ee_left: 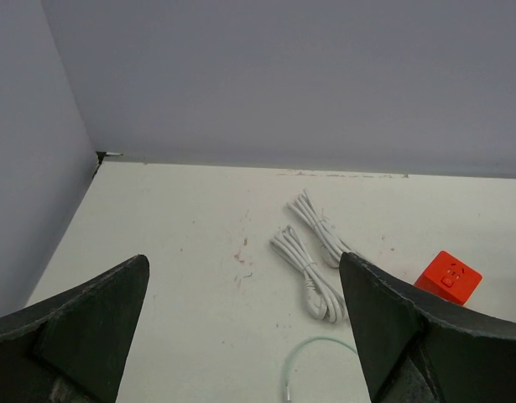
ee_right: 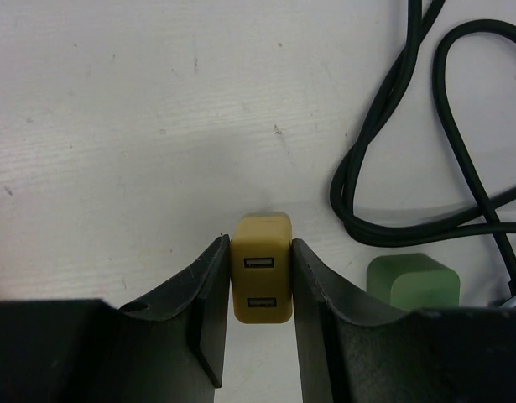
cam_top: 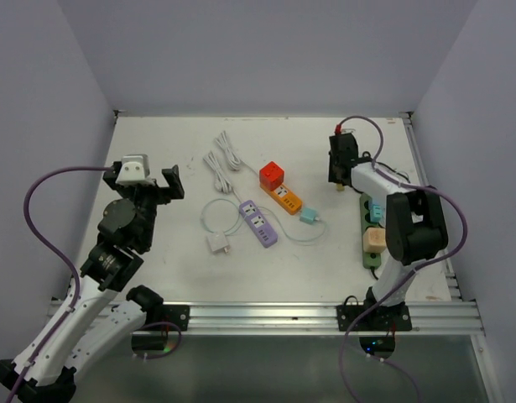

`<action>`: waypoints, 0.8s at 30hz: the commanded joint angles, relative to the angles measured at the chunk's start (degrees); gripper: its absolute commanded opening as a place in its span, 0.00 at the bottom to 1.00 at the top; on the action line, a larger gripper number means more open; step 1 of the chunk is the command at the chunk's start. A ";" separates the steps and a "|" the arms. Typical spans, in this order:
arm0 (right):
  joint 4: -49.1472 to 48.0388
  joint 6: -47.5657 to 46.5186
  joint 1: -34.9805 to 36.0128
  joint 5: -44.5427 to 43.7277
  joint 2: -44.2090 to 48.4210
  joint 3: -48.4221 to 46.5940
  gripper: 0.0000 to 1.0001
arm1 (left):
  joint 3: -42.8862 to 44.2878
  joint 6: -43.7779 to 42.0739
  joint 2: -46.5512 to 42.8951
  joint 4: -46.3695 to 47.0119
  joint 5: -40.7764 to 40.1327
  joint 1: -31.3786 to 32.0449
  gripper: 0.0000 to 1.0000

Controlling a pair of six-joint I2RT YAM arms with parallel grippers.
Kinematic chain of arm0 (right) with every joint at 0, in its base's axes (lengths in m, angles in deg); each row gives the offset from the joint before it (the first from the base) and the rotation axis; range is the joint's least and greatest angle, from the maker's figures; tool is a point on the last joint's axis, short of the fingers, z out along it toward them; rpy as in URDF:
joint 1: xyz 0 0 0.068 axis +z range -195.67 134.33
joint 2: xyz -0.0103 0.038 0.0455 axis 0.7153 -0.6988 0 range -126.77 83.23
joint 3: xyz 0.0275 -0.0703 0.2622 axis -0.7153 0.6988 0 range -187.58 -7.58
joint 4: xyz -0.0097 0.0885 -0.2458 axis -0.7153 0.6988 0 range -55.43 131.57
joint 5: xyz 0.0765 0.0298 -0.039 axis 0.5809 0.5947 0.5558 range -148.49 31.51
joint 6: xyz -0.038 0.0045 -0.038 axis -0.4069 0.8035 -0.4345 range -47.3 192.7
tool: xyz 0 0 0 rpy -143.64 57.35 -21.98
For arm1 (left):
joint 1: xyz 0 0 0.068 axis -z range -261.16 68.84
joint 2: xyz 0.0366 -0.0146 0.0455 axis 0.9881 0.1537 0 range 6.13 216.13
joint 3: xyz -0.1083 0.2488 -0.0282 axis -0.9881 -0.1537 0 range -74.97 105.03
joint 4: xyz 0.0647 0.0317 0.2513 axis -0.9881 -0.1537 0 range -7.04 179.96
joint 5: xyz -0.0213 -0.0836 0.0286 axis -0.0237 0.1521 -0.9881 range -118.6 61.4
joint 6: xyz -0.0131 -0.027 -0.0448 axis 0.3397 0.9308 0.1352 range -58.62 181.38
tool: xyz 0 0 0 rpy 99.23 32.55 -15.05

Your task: Pull the plug off the socket

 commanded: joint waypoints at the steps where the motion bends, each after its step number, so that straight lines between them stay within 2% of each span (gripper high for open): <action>1: -0.58 -0.32 0.13 -2.37 -1.54 -3.05 0.16 | 1.54 -0.86 0.17 0.73 0.00 0.28 1.00; 2: -0.76 -0.32 0.13 -1.93 -1.89 -3.22 0.23 | 1.45 -0.86 0.17 0.82 0.08 0.19 1.00; 3: -0.67 -0.23 0.04 -1.22 -2.67 -3.31 0.43 | 1.54 -0.86 0.26 0.82 0.08 0.19 1.00; 6: -0.76 -0.23 0.04 1.15 -3.38 -3.31 0.62 | 1.45 -0.86 0.44 0.82 0.43 0.28 1.00; 8: -0.94 -0.14 0.13 2.20 -3.30 -2.96 0.67 | 1.45 -0.86 0.61 0.82 0.52 0.19 1.00; 9: -1.20 -0.32 0.04 2.91 -3.21 -2.96 0.73 | 1.45 -0.86 0.61 0.82 0.61 0.19 1.00; 16: -1.11 -1.55 0.04 9.84 4.51 -2.70 0.80 | 1.45 -0.86 0.88 1.08 0.87 0.28 1.00; 17: -1.37 -2.25 0.13 12.38 7.57 -2.70 0.80 | 1.36 -0.86 0.88 1.08 0.96 0.19 1.00; 18: -2.77 -2.69 0.13 19.37 8.82 -2.61 0.80 | 1.36 -0.86 0.79 0.99 1.05 0.19 1.00; 20: -5.23 -2.96 0.39 27.92 11.80 -1.82 0.81 | 1.36 -0.69 0.79 0.99 1.23 0.19 1.00; 21: -7.94 -3.74 0.83 32.05 12.17 -1.56 0.99 | 1.36 -0.69 0.79 0.99 1.23 0.19 1.00; 22: -8.93 -4.01 1.61 36.44 12.35 -1.56 0.99 | 1.36 -0.69 0.79 0.99 1.23 0.28 1.00; 24: -7.98 -6.80 4.95 36.49 10.87 -3.22 0.99 | 1.27 -0.78 0.70 1.08 1.14 0.28 1.00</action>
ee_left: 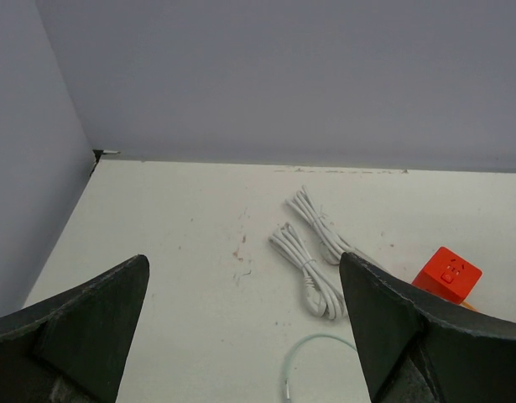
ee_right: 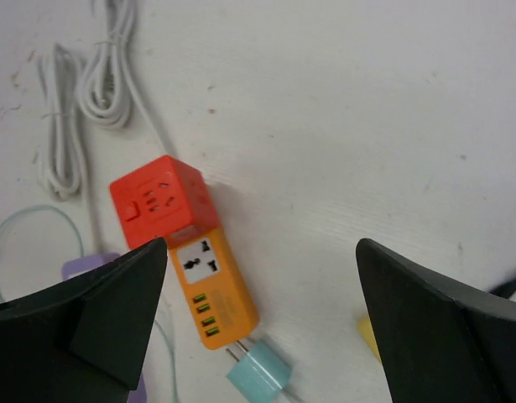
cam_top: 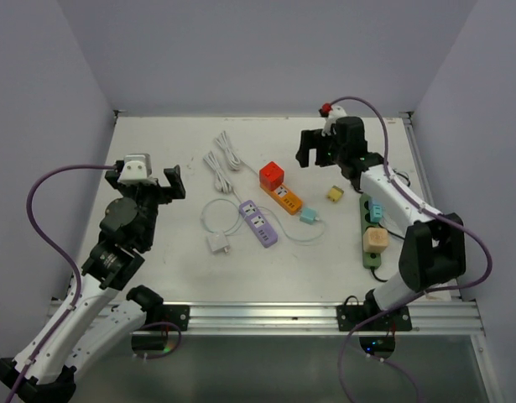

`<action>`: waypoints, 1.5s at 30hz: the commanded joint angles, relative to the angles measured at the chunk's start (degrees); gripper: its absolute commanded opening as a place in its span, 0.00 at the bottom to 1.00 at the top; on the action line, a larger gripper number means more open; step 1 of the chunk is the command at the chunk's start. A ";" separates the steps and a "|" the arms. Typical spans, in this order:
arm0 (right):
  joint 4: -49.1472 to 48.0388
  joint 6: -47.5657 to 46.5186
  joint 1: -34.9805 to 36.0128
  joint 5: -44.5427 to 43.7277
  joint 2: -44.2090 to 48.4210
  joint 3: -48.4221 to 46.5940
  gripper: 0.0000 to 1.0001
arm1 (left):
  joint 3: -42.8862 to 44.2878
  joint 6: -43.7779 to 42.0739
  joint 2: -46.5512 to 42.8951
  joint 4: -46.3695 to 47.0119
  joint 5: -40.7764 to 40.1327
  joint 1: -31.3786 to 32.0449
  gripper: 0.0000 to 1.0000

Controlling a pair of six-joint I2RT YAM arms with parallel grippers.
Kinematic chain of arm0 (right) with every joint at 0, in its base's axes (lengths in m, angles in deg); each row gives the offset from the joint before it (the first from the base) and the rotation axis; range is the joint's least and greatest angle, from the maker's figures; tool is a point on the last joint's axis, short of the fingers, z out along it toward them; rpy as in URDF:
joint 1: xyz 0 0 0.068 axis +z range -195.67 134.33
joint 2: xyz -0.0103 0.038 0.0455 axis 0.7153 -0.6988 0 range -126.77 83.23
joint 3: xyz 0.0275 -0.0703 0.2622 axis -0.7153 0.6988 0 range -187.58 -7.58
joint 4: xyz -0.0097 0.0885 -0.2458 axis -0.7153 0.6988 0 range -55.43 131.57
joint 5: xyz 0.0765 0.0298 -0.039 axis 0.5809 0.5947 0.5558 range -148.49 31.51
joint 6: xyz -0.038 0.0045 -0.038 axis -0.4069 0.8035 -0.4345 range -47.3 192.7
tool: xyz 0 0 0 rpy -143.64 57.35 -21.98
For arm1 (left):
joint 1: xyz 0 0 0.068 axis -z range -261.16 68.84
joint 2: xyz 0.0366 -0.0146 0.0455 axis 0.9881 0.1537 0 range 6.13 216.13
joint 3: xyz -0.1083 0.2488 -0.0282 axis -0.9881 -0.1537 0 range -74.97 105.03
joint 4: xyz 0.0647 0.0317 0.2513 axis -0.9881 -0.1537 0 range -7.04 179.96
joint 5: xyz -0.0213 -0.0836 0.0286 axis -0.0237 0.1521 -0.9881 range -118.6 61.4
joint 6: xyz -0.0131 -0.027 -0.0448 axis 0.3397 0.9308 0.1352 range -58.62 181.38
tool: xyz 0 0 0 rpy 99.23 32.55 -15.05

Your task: Pull the plug off the socket

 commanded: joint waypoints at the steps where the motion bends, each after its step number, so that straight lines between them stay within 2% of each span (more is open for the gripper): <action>1: -2.44 -5.00 4.96 7.89 -1.08 -2.61 0.99 | 1.19 -0.69 -0.11 1.15 0.72 0.26 1.00; 4: 1.52 -8.88 8.74 5.32 -6.43 -7.53 0.99 | 1.27 -0.78 -0.11 1.06 0.64 0.17 1.00; 8: 0.73 -9.06 11.12 6.89 -10.48 -10.26 0.99 | 1.18 -0.86 -0.28 1.15 0.64 0.26 1.00; 21: 1.17 -13.01 14.19 3.91 -18.22 -13.69 0.99 | 1.18 -0.69 -0.72 1.32 1.69 0.17 1.00; 29: 2.40 -12.40 15.25 -2.59 -22.44 -16.85 0.99 | 1.10 -0.78 -0.90 1.32 2.04 0.17 1.00; 31: 3.71 -12.40 15.25 -2.78 -23.23 -17.99 0.92 | 1.01 -0.69 -0.81 1.41 2.04 0.26 1.00; 34: 4.95 -12.49 15.25 -1.90 -23.50 -18.88 0.69 | 1.01 -0.69 -0.81 1.50 1.95 0.26 1.00; 35: 5.12 -12.31 15.25 -1.90 -23.41 -18.88 0.48 | 1.10 -0.78 -0.81 1.41 1.95 0.17 1.00; 37: 4.77 -11.96 15.25 -1.90 -22.45 -18.53 0.31 | 1.01 -0.86 -0.81 1.41 1.78 0.17 1.00; 38: 4.42 -11.35 15.16 -1.98 -22.09 -17.83 0.18 | 0.92 -0.78 -0.81 1.50 1.69 0.17 1.00; 40: 3.81 -10.90 15.16 -1.90 -21.13 -17.39 0.11 | 0.83 -0.78 -0.72 1.50 1.60 0.17 1.00; 43: 3.81 -9.94 15.08 -2.33 -19.98 -17.38 0.07 | 0.75 -0.86 -0.20 1.59 1.78 0.17 1.00; 45: 3.98 -7.66 14.81 -3.21 -19.63 -17.65 0.01 | 0.57 -0.86 0.15 2.02 2.04 0.17 1.00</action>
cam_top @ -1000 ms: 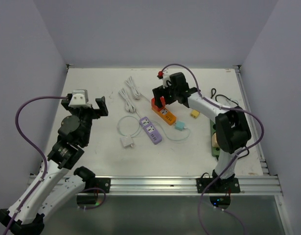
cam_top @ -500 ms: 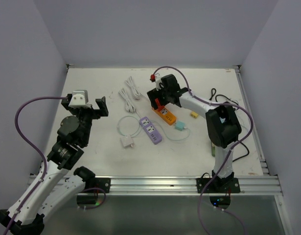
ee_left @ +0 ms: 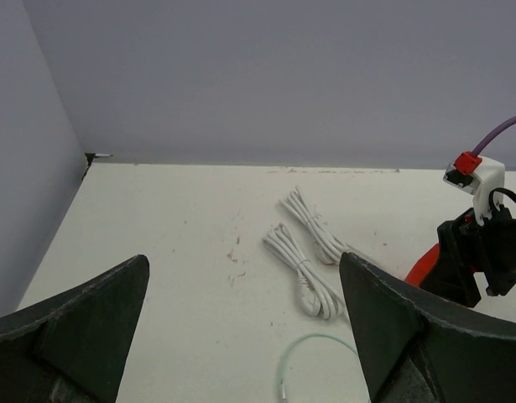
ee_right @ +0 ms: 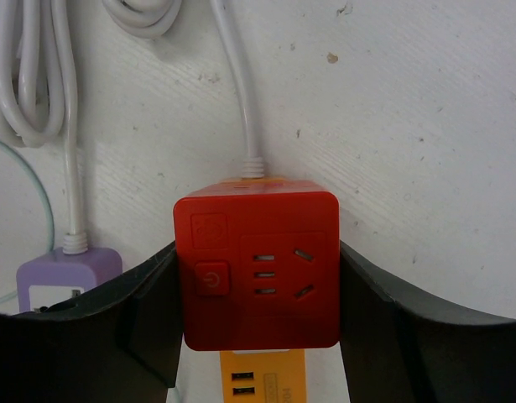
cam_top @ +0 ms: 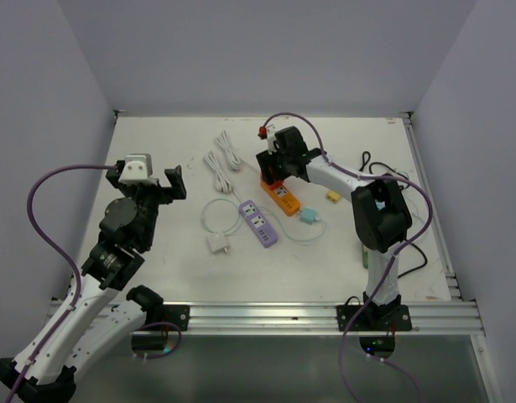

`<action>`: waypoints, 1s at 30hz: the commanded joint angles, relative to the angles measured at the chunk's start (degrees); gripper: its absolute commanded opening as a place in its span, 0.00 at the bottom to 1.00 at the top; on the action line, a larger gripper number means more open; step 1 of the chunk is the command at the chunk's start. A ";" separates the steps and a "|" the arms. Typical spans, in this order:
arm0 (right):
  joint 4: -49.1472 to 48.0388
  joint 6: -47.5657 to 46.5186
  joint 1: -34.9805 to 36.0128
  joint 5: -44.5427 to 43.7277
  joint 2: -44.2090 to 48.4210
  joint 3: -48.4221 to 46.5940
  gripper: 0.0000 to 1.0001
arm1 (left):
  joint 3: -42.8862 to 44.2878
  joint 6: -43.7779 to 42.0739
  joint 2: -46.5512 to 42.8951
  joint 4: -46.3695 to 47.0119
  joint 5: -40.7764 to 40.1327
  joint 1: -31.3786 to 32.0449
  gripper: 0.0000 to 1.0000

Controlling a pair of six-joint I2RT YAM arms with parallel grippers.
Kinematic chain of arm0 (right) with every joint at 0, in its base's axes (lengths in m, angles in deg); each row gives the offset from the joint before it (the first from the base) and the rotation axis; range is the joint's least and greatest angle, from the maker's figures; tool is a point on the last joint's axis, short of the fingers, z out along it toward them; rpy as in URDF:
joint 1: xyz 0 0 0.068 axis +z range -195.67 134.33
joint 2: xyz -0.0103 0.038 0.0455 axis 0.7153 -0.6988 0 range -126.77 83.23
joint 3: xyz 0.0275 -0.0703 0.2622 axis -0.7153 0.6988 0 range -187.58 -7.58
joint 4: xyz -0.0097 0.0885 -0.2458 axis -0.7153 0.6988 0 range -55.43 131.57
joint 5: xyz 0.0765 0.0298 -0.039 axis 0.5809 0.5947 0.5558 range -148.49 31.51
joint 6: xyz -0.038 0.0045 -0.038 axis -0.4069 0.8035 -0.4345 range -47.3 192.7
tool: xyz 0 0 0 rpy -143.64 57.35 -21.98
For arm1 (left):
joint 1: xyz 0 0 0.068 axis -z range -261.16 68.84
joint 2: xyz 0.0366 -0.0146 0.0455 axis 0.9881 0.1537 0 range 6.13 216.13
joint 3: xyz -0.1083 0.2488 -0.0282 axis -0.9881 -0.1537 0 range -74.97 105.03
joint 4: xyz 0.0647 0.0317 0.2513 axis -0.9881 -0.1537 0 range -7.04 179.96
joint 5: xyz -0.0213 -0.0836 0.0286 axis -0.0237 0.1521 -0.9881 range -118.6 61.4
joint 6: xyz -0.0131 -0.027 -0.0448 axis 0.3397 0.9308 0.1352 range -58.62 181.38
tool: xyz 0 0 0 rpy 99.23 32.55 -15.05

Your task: Pull the plug off the socket

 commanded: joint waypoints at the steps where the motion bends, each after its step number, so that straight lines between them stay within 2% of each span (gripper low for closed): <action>1: -0.41 3.82 -0.44 -3.25 4.04 -1.47 0.00 | 0.22 -0.93 1.05 2.16 1.19 0.26 1.00; 4: 1.26 7.68 -0.97 -6.42 4.21 -2.79 0.00 | -0.48 -1.54 2.19 3.21 3.91 0.26 1.00; 8: -0.76 15.49 -4.48 1.54 6.06 -1.13 0.00 | -0.66 -1.90 4.21 3.39 6.55 0.26 1.00; 11: -3.22 17.79 -6.50 5.95 7.29 0.98 0.00 | -0.48 -1.11 6.41 3.56 9.53 0.26 1.00; 15: -4.80 18.85 -8.18 8.94 8.61 2.74 0.00 | 1.26 3.36 11.68 4.18 18.13 0.17 1.00; 17: -5.16 19.47 -8.62 9.30 8.78 3.53 0.00 | 2.32 7.23 15.98 4.27 25.60 0.17 0.97; 18: -5.33 19.38 -8.53 9.39 8.70 3.62 0.00 | 2.24 8.64 18.95 6.70 29.89 0.26 0.91; 20: -5.51 19.91 -8.62 9.30 8.09 3.89 0.00 | 1.02 14.52 21.87 9.70 33.17 0.35 0.88; 21: -5.86 20.26 -8.62 9.39 8.00 4.06 0.00 | -1.08 16.02 24.32 14.15 34.66 0.78 0.86; 25: -7.27 21.49 -8.53 9.74 7.47 5.03 0.00 | -4.70 19.98 30.31 22.97 36.52 2.72 0.88; 30: -9.97 25.35 -8.44 8.95 9.31 5.47 0.00 | -4.71 24.03 38.74 30.71 40.21 3.34 0.91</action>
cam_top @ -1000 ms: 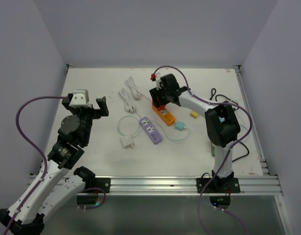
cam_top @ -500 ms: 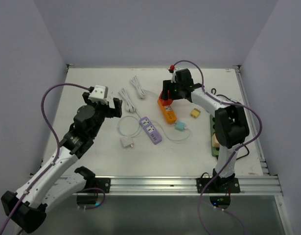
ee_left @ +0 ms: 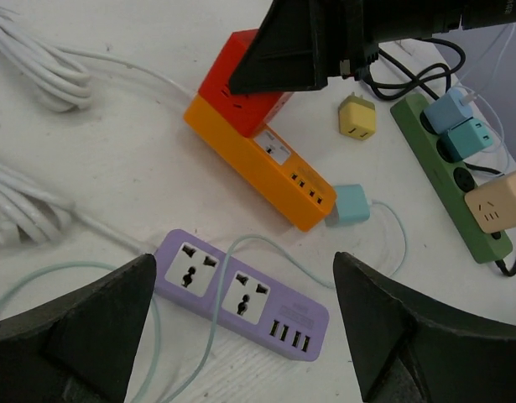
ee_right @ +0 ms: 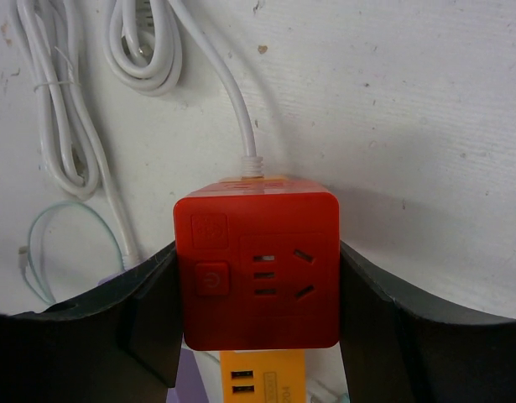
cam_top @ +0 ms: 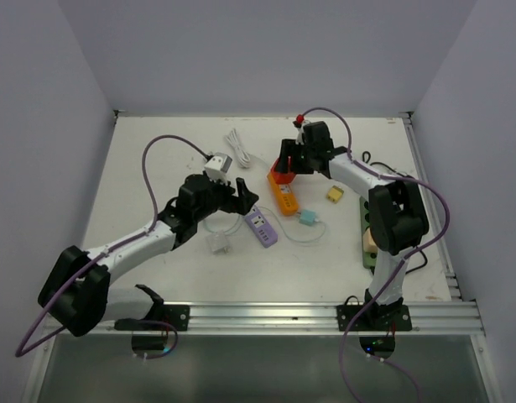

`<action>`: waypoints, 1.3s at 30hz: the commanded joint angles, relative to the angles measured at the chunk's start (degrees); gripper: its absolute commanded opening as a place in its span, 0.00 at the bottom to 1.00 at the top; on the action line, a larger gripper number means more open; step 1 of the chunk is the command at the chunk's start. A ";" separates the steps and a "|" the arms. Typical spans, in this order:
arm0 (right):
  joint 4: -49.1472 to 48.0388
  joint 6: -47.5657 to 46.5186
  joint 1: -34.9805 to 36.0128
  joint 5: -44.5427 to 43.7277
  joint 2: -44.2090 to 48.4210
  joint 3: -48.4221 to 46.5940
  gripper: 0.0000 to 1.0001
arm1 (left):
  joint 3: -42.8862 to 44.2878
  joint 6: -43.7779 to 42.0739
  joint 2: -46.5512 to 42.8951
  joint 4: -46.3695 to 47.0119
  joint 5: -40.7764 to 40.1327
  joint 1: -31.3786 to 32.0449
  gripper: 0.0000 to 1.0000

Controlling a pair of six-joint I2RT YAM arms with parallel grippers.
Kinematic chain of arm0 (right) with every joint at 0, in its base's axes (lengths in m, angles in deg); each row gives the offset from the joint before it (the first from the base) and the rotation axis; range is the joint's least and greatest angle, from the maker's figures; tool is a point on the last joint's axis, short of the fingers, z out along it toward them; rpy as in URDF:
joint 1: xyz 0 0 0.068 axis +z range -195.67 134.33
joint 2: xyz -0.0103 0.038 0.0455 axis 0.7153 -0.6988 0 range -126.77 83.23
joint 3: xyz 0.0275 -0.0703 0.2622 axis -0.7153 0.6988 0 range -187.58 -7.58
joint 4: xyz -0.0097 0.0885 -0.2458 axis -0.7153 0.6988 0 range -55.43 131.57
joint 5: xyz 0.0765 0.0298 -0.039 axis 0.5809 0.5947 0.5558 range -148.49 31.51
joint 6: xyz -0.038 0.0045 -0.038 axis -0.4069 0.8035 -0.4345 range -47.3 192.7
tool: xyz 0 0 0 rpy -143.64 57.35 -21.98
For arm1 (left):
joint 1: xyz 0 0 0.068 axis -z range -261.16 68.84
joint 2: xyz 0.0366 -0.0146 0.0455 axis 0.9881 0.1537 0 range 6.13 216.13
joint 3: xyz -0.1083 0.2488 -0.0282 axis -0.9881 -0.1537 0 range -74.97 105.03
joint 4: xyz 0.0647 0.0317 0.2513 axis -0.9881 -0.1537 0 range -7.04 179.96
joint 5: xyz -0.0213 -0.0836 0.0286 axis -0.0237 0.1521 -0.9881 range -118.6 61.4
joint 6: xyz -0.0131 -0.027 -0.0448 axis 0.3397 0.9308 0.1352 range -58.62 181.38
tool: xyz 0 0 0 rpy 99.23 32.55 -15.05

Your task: Pull the plug off the socket

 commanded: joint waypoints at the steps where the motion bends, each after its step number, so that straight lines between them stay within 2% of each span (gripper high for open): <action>1: -8.04 5.03 0.34 0.86 4.98 0.37 0.00 | 0.91 5.95 4.29 11.57 5.00 0.30 0.91; 11: -14.62 11.89 3.51 -2.12 11.92 4.42 0.00 | 8.29 9.82 16.68 11.24 7.64 0.39 0.92; 21: -20.08 16.46 5.79 -5.20 25.01 15.05 0.00 | 6.89 12.72 17.57 12.37 6.24 0.47 0.92; 28: -24.30 19.89 9.12 -8.18 29.77 22.34 0.00 | 2.24 16.33 15.46 18.08 6.15 0.56 0.83; 32: -27.47 22.00 10.63 -10.56 30.30 24.72 0.00 | 1.45 17.47 15.90 19.31 7.46 0.56 0.73; 39: -28.97 24.02 11.94 -11.35 29.34 24.02 0.00 | -2.16 18.79 15.90 23.62 9.14 0.56 0.71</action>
